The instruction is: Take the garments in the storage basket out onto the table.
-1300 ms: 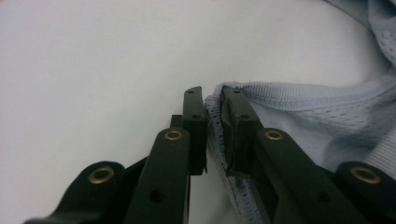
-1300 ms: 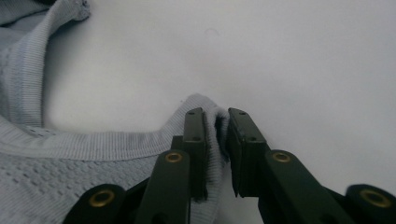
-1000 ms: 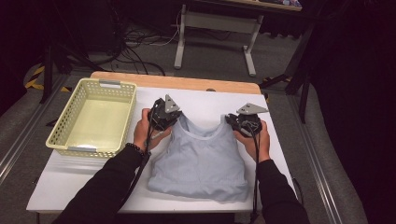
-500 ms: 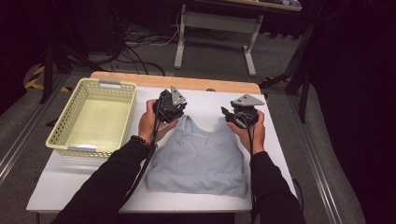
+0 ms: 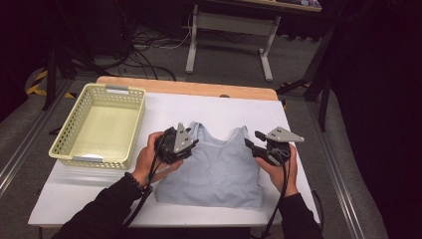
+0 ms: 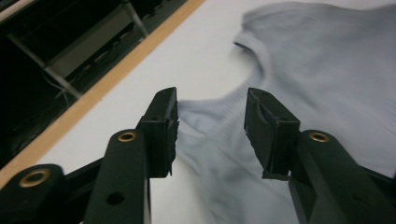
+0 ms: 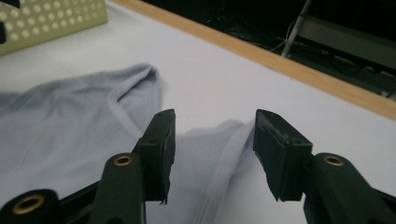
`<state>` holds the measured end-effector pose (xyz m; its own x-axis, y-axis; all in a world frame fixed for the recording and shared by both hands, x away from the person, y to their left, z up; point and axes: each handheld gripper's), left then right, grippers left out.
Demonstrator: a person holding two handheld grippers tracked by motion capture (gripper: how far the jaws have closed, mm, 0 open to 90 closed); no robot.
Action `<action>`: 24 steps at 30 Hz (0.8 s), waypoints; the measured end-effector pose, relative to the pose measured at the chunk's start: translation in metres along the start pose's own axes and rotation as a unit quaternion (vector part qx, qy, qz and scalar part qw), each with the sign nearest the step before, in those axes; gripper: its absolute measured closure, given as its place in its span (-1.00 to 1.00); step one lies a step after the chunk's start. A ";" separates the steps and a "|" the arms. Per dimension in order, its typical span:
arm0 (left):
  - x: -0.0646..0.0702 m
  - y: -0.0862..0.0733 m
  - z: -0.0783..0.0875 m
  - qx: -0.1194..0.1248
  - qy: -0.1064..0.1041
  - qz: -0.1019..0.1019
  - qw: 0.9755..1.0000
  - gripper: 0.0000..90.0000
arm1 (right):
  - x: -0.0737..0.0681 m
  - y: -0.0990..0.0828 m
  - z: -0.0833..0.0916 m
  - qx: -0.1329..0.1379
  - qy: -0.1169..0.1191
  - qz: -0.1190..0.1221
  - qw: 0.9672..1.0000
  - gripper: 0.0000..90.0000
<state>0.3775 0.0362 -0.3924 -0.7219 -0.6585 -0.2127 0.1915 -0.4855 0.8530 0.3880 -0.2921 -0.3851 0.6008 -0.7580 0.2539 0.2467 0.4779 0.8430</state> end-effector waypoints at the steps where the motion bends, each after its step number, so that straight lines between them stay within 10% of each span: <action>1: 0.003 -0.005 0.004 -0.002 -0.001 -0.003 1.000 0.20 | -0.002 -0.005 0.003 -0.007 0.000 0.001 1.000 0.11; 11: 0.024 -0.056 0.045 -0.004 -0.066 -0.009 0.998 0.05 | -0.012 -0.047 0.026 -0.050 0.041 -0.019 0.998 0.08; 18: 0.038 -0.104 0.058 -0.081 -0.137 -0.002 0.987 0.35 | -0.017 -0.076 0.015 -0.105 0.061 -0.043 0.992 0.16; 24: 0.034 -0.110 0.047 -0.094 -0.163 0.014 0.982 0.48 | -0.021 -0.079 0.010 -0.108 0.062 -0.044 0.991 0.62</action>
<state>0.3004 0.0946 -0.4710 -0.8831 -0.4692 -0.0007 0.3115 -0.5873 0.7470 0.3484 -0.3186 -0.4528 0.6545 -0.7476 0.1126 0.4519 0.5062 0.7345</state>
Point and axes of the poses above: each handheld gripper's, and its own axes: z roughly backward along the jaws, y roughly out of its top, x roughly to its right, and after that the axes turned 8 degrees about z, right-handed
